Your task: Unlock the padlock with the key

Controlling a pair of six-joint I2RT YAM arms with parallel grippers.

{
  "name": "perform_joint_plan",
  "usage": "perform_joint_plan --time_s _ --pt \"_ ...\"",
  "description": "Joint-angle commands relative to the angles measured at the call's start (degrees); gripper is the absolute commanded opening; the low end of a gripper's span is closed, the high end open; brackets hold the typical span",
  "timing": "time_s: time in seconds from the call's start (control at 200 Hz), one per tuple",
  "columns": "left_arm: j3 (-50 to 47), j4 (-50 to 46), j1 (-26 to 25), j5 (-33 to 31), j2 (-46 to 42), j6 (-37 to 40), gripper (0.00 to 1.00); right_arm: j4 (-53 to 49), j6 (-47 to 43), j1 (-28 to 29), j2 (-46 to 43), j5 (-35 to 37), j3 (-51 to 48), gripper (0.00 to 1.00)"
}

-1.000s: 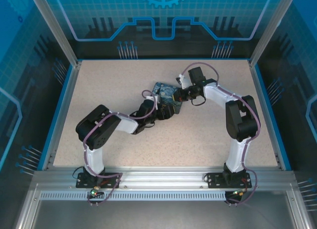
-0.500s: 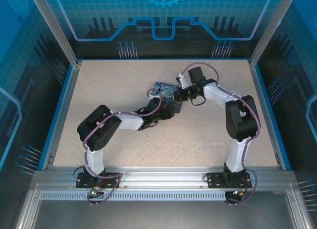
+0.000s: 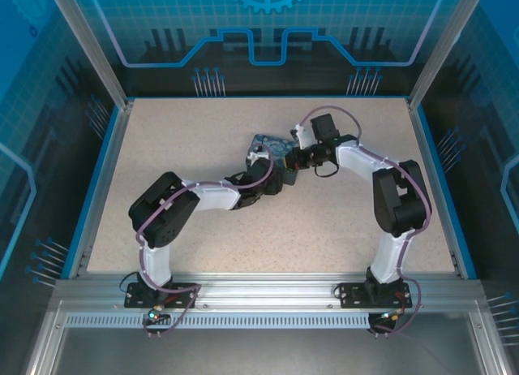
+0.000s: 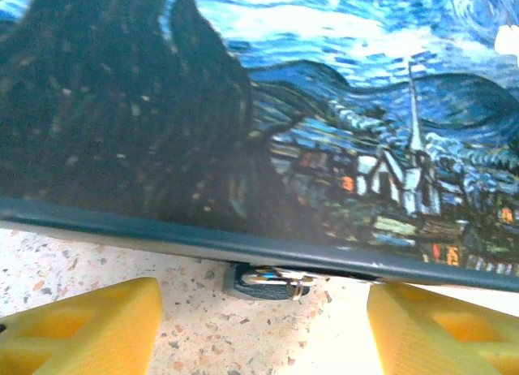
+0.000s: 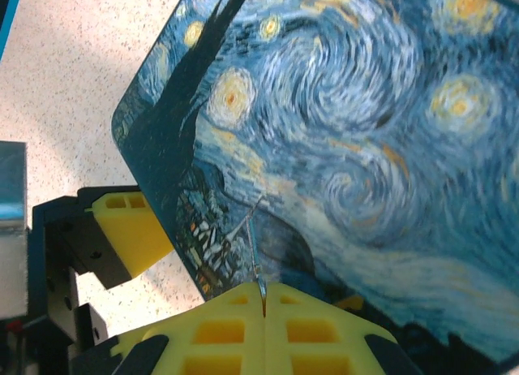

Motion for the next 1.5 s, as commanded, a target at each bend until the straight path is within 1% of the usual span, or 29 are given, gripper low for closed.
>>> perform_joint_plan --time_s 0.0,0.07,0.16,0.335,0.5,0.6,0.76,0.825,0.945,1.206,1.361,1.496 --pt "0.80 2.04 -0.26 -3.44 1.99 4.27 0.70 -2.25 0.90 0.60 -2.32 0.82 -2.55 0.00" --pt "0.67 2.72 -0.35 -3.93 2.25 4.84 0.70 -1.71 0.85 0.42 -3.74 0.64 -3.58 0.00" --pt "-0.62 6.32 -0.36 -3.77 2.65 6.30 0.69 -1.56 0.35 0.33 -5.44 0.69 -4.55 0.00" --pt "-1.12 10.76 -0.40 -3.26 4.57 8.30 0.69 -2.04 -0.28 0.06 -6.63 0.38 -4.90 0.00" --pt "-0.88 11.64 -0.82 -3.34 6.25 8.47 0.66 -1.61 -0.34 -0.11 -7.44 0.40 -4.92 0.00" --pt "-0.70 12.10 -0.83 -3.40 7.20 8.86 0.59 -1.51 -0.39 -0.24 -7.84 0.38 -4.77 0.00" --pt "-0.25 12.62 -0.85 -3.09 7.71 9.09 0.43 -1.69 -0.42 -0.34 -8.62 0.50 -4.83 0.00" --pt "-0.04 12.15 -0.83 -2.92 7.50 9.13 0.39 -1.93 -0.47 -0.37 -9.24 0.69 -5.05 0.00" --pt "1.88 6.84 -0.83 -2.68 6.37 8.40 0.36 -2.74 -0.62 -0.46 -11.41 1.42 -6.39 0.00" --pt "11.06 -12.92 -0.50 2.66 3.29 2.91 0.32 -4.33 -1.06 -0.38 -18.92 5.85 -13.98 0.00" --pt "14.37 -19.97 -0.03 7.28 1.71 -0.86 0.27 -6.08 -1.90 0.19 -21.88 8.77 -17.82 0.00" --pt "16.77 -24.67 0.14 8.49 0.56 -2.53 0.25 -5.18 -1.51 0.33 -23.44 8.58 -21.35 0.00"
